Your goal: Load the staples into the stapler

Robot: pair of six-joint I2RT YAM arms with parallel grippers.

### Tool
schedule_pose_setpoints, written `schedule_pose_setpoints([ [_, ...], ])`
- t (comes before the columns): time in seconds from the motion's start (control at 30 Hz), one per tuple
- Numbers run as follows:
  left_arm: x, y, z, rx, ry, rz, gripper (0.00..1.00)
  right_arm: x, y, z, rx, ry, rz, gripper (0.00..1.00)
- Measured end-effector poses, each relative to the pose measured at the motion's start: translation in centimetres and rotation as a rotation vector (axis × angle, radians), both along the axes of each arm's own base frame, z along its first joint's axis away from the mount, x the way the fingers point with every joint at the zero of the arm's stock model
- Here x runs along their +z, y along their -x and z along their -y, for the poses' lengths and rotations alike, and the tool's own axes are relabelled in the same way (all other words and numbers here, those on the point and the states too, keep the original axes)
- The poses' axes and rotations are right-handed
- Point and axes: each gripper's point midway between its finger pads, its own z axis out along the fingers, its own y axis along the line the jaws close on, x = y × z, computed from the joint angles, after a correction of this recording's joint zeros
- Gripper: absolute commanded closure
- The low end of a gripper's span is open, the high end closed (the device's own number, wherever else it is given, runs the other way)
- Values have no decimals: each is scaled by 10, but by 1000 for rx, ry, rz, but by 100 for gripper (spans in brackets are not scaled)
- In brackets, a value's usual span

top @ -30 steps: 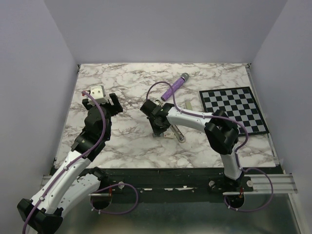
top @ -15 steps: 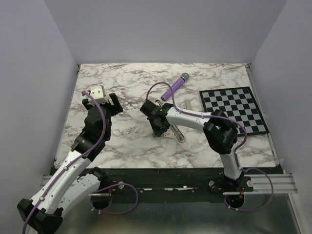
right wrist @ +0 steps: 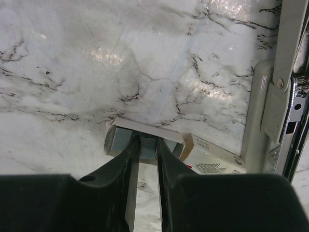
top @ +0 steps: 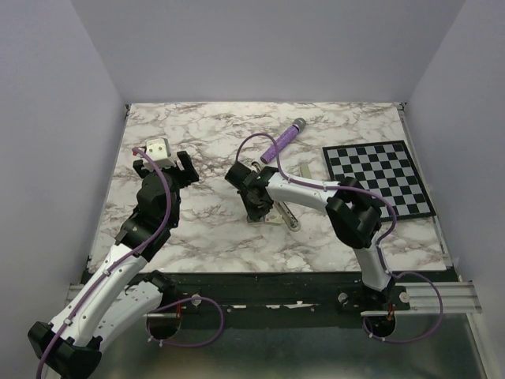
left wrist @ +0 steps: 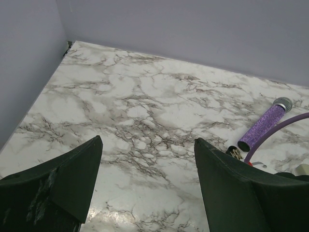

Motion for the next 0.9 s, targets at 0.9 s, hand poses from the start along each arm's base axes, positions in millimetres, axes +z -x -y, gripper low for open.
schedule_pose_setpoints([
  [0.9, -1, -1, -1, 3, -4, -3, 16, 49, -4, 1, 54, -83, 99, 83],
])
